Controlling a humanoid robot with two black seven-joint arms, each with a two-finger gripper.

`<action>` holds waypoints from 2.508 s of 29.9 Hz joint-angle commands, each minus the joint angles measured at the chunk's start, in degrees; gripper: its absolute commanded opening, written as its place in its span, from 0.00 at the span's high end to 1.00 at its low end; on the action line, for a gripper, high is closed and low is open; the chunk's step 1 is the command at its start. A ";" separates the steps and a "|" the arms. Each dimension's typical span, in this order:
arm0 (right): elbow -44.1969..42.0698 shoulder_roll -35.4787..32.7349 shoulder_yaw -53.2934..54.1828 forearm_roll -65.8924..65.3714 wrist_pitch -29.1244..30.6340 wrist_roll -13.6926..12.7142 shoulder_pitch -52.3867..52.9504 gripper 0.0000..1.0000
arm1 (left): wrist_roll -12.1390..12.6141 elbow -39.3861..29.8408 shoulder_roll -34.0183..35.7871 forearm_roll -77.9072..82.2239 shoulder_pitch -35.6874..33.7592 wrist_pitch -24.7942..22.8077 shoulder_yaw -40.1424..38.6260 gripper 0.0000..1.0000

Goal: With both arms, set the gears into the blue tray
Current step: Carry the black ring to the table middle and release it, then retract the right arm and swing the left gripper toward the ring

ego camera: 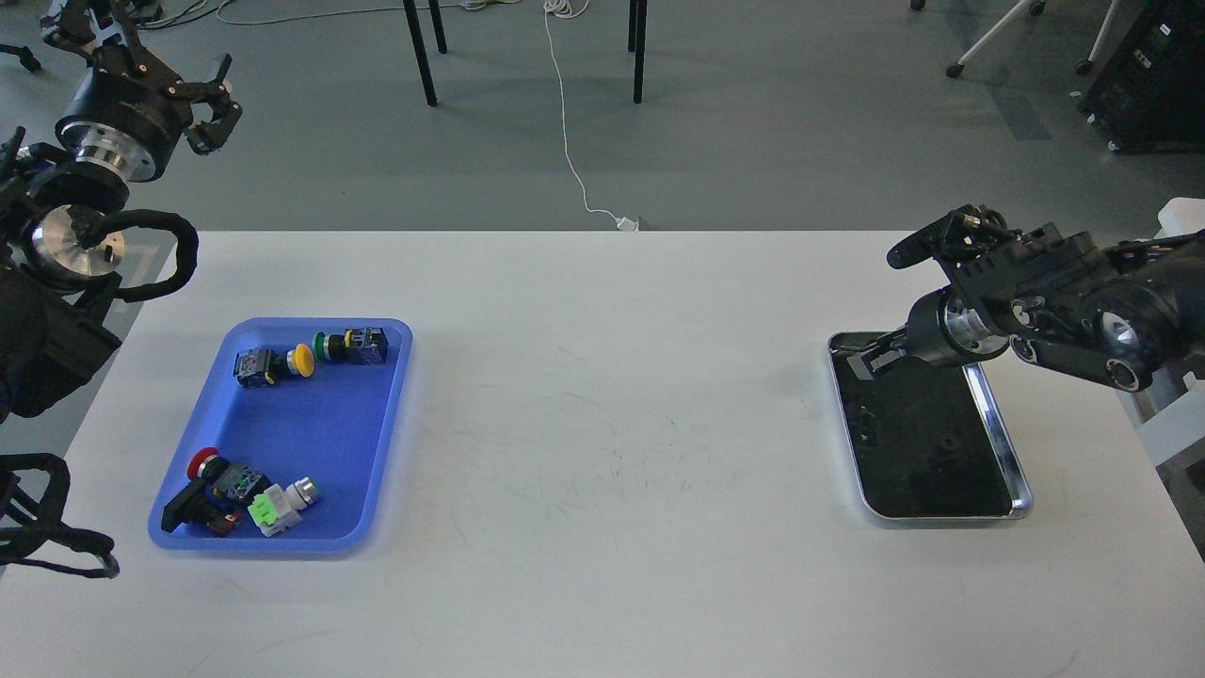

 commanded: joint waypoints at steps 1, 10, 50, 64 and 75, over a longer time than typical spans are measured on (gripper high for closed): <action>6.05 0.06 2.43 0.66 0.01 0.43 4.59 0.96 | 0.09 0.00 0.63 0.00 -0.02 0.00 0.01 0.02; 13.36 12.61 7.63 8.31 -0.52 0.78 6.80 0.96 | 0.18 0.00 2.21 0.09 -0.19 0.00 0.01 0.02; -3.25 23.18 9.64 8.49 -3.77 1.92 -6.30 0.36 | 0.35 0.00 6.78 0.09 -0.19 0.00 0.62 0.02; 0.34 -1.14 45.74 14.64 -4.30 2.19 -13.05 0.11 | 0.18 -19.57 10.82 12.72 -1.69 0.00 6.69 0.02; 3.52 -12.76 83.64 25.25 -2.02 2.10 -37.67 0.03 | 0.00 -53.07 11.80 51.64 -1.60 7.68 6.68 0.02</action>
